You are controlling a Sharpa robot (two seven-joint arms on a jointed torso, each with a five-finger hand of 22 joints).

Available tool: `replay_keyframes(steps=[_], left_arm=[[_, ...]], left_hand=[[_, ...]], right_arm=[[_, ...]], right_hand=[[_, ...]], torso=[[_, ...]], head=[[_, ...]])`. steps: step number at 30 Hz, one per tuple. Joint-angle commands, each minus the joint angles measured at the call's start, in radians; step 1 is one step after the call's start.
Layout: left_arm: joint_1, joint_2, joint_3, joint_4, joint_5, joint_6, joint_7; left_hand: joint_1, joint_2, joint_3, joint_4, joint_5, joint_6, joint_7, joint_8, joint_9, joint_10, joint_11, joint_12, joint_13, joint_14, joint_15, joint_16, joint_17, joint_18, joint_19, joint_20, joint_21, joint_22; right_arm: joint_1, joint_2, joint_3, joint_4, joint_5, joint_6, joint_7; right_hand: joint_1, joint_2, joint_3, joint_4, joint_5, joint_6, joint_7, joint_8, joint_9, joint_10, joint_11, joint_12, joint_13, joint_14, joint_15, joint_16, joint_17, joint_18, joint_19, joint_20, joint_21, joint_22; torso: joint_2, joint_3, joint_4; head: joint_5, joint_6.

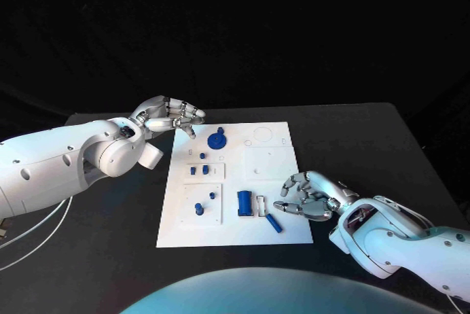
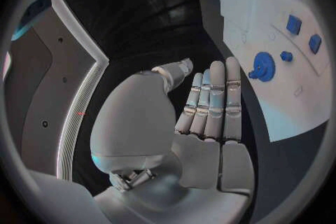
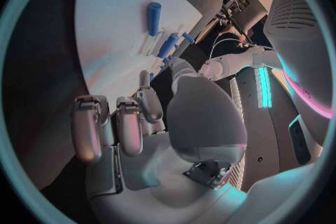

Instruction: Assemble the parts on the task board

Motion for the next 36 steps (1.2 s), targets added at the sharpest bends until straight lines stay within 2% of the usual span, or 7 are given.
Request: replay_keyframes(steps=[1,5,13,19,25,29,36], left_arm=[[0.001,0.001,0.001,0.003,0.000,0.005,0.006],[0.001,0.001,0.001,0.003,0.000,0.005,0.006],[0.001,0.001,0.001,0.003,0.000,0.005,0.006],[0.001,0.001,0.001,0.003,0.000,0.005,0.006],[0.001,0.001,0.001,0.003,0.000,0.004,0.005],[0.001,0.001,0.001,0.002,0.000,0.004,0.005],[0.001,0.001,0.001,0.002,0.000,0.004,0.005]], left_hand=[[0.009,-0.002,-0.001,-0.005,0.005,-0.006,-0.001,0.004,-0.001,-0.002,0.000,0.005,-0.001,-0.001,-0.003,0.005,0.000,0.014,0.006,0.000,0.006,0.002],[0.009,-0.002,-0.001,-0.005,0.005,-0.006,-0.001,0.004,-0.001,-0.002,0.000,0.005,-0.001,-0.001,-0.003,0.005,0.000,0.014,0.006,0.000,0.006,0.002],[0.009,-0.002,-0.001,-0.005,0.005,-0.006,-0.001,0.004,-0.001,-0.002,0.000,0.005,-0.001,-0.001,-0.003,0.005,0.000,0.014,0.006,0.000,0.006,0.002],[0.009,-0.002,0.000,-0.006,0.005,-0.006,0.000,0.004,-0.001,-0.002,0.000,0.005,-0.001,-0.001,-0.003,0.004,-0.001,0.013,0.005,0.000,0.008,0.003],[0.009,-0.002,0.000,-0.006,0.005,-0.006,0.000,0.004,-0.001,-0.002,0.000,0.005,-0.001,-0.001,-0.003,0.004,-0.001,0.013,0.005,0.000,0.008,0.003],[0.009,-0.002,0.000,-0.006,0.005,-0.006,0.000,0.004,-0.001,-0.002,0.000,0.005,-0.001,-0.001,-0.003,0.004,-0.001,0.013,0.005,0.000,0.008,0.003],[0.008,-0.001,0.000,-0.005,0.005,-0.006,0.000,0.004,-0.001,-0.002,0.001,0.005,-0.001,-0.001,-0.003,0.004,-0.001,0.013,0.005,0.000,0.009,0.003]], right_arm=[[-0.001,0.001,0.000,0.001,-0.013,-0.002,0.016],[-0.001,0.002,0.000,0.001,0.007,-0.007,0.019],[-0.001,0.002,0.000,-0.003,0.026,0.002,0.012],[-0.001,0.002,0.000,-0.005,0.037,-0.009,0.034],[-0.001,0.002,0.000,-0.006,0.047,-0.023,0.043],[-0.001,0.000,0.000,-0.007,0.065,-0.017,0.038],[-0.001,-0.001,0.000,-0.007,0.057,0.002,0.051]], right_hand=[[0.249,-0.002,0.234,-0.065,0.036,0.007,0.011,-0.034,-0.036,-0.036,0.000,-0.030,-0.023,0.104,-0.007,0.004,0.263,0.013,0.074,-0.009,-0.008,0.238],[0.060,-0.128,0.829,-0.172,0.014,0.030,0.016,-0.045,-0.053,-0.039,0.002,-0.034,-0.036,0.104,0.012,0.004,0.263,0.011,0.073,0.010,0.000,0.239],[0.025,0.073,-0.014,0.008,0.010,0.015,-0.007,0.006,-0.026,0.006,-0.008,0.003,-0.021,0.104,-0.001,0.004,0.263,0.008,0.082,0.002,0.015,0.244],[-0.217,-0.113,1.305,-0.184,0.004,0.042,0.003,-0.024,-0.055,-0.020,-0.020,0.000,-0.025,0.104,-0.009,0.004,0.263,0.009,0.078,-0.010,0.020,0.243],[-0.136,-0.046,1.350,-0.571,0.078,0.055,-0.011,-0.016,-0.052,-0.038,-0.015,-0.064,-0.088,0.104,-0.033,0.004,0.263,0.010,0.061,-0.051,0.027,0.241],[-0.574,-0.071,0.687,-0.208,-0.050,0.022,-0.019,0.015,-0.019,0.002,0.000,-0.019,-0.055,0.104,0.014,0.004,0.263,0.006,0.077,0.016,0.035,0.241],[0.188,-0.047,0.195,-0.146,0.016,0.017,0.003,-0.014,-0.050,-0.037,-0.008,-0.041,-0.073,0.104,-0.002,0.004,0.263,0.008,0.078,-0.001,0.023,0.236]], torso=[[0.000,0.0001,-0.0009],[0.000,0.0001,0.0000],[0.000,0.0000,-0.0008],[0.000,-0.0001,0.0000],[0.000,-0.0002,-0.0001],[0.000,0.0003,-0.0005],[0.000,0.0007,-0.0005]], head=[[0.000,0.000],[0.000,0.000],[0.002,0.000],[0.001,0.000],[-0.001,0.000],[0.001,0.000],[0.001,0.000]])
